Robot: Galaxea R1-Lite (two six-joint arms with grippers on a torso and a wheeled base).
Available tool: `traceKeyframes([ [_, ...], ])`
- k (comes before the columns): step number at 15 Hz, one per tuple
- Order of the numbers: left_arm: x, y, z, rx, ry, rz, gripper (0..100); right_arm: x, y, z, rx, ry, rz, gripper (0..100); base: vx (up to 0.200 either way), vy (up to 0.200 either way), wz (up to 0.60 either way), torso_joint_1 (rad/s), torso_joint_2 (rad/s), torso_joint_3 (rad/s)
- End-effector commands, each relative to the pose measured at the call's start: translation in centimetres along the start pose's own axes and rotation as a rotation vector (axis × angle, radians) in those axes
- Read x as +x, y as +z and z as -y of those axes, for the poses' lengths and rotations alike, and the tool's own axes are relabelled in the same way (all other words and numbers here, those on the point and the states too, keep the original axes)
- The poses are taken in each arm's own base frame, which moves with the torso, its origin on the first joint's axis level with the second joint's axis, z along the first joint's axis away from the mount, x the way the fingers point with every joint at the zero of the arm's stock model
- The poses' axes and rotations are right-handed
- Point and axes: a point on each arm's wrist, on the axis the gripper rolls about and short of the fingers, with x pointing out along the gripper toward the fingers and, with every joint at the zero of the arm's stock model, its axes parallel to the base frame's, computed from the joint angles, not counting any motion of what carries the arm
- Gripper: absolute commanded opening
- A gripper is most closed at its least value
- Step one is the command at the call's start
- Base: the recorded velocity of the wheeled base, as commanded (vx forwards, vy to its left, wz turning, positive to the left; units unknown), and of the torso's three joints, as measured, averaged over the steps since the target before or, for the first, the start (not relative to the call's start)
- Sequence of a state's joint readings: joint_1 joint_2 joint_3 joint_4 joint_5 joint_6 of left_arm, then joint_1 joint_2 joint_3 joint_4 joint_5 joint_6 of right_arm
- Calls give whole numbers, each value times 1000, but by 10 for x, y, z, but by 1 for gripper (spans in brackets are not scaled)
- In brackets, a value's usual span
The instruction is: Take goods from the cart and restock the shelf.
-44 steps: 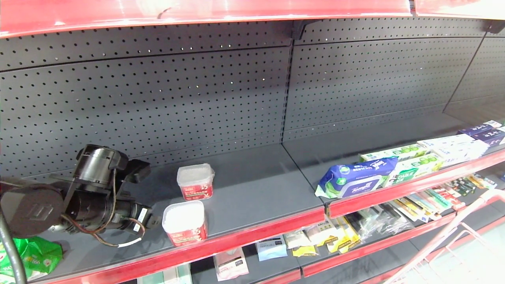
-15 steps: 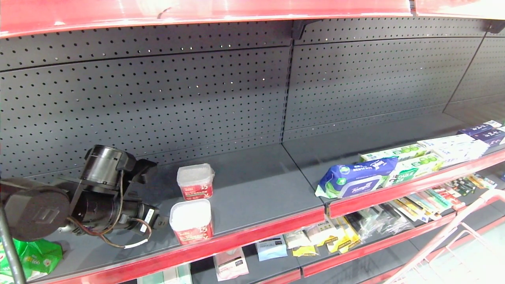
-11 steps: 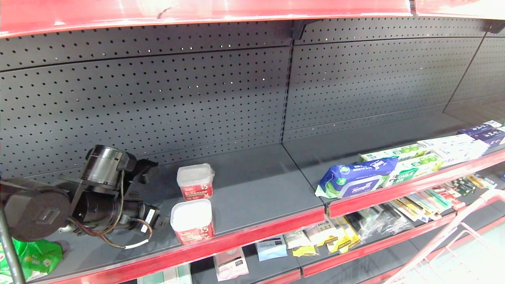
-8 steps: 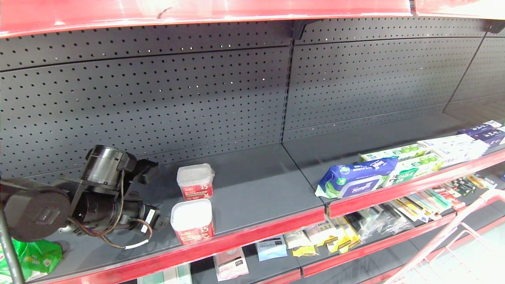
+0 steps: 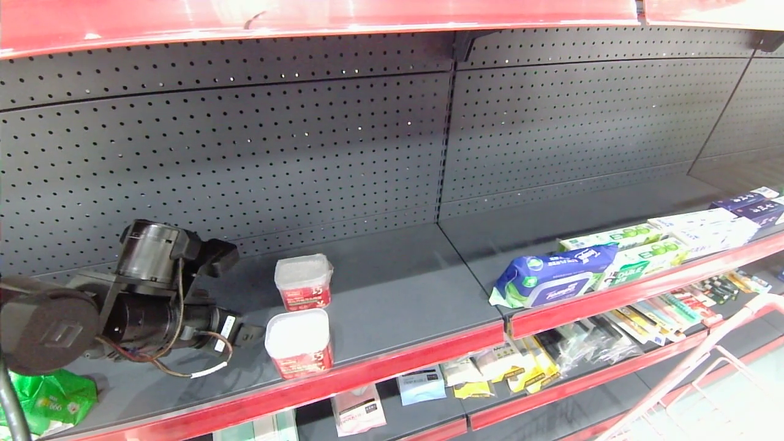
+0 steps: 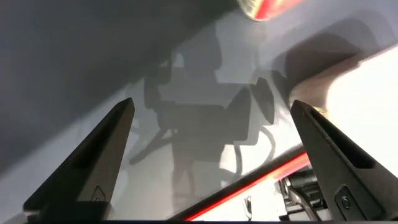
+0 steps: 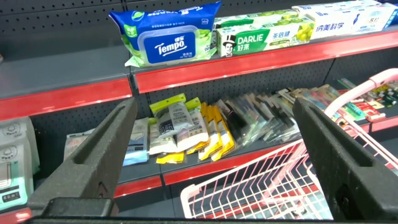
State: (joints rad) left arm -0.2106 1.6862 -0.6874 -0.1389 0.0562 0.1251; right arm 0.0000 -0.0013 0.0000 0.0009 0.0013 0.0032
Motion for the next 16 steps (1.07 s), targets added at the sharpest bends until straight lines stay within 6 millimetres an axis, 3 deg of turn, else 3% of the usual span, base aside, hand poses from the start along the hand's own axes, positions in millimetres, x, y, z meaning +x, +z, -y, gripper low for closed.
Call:
traceKeyframes([
  [1,-40,1,-27,-78,82,125,100,0,0,0,0,0,-2,100,0,0,0,0,0,0],
  [2,-47,-1,-30,-87,95,145,100,0,0,0,0,0,0,100,0,0,0,0,0,0],
  [4,-91,-15,-29,-99,128,270,100,0,0,0,0,0,-2,100,0,0,0,0,0,0],
  [5,-99,-19,-28,-99,132,292,100,0,0,0,0,0,-2,100,0,0,0,0,0,0],
  [6,-132,-44,-25,-112,142,391,100,0,0,0,0,0,-2,100,0,0,0,0,0,0],
  [7,-147,-60,-22,-113,124,446,100,0,0,0,0,0,-2,100,0,0,0,0,0,0],
  [8,-165,-89,-18,-130,107,524,100,0,0,0,0,0,0,100,0,0,0,0,0,0],
  [11,-189,-126,-9,-241,98,692,100,0,0,0,0,0,-2,100,0,0,0,0,0,0],
  [13,-197,-144,7,-168,33,788,100,0,0,0,0,0,-2,100,0,0,0,0,0,0],
  [16,-175,-198,31,-110,156,856,100,0,0,0,0,0,0,100,0,0,0,0,0,0],
])
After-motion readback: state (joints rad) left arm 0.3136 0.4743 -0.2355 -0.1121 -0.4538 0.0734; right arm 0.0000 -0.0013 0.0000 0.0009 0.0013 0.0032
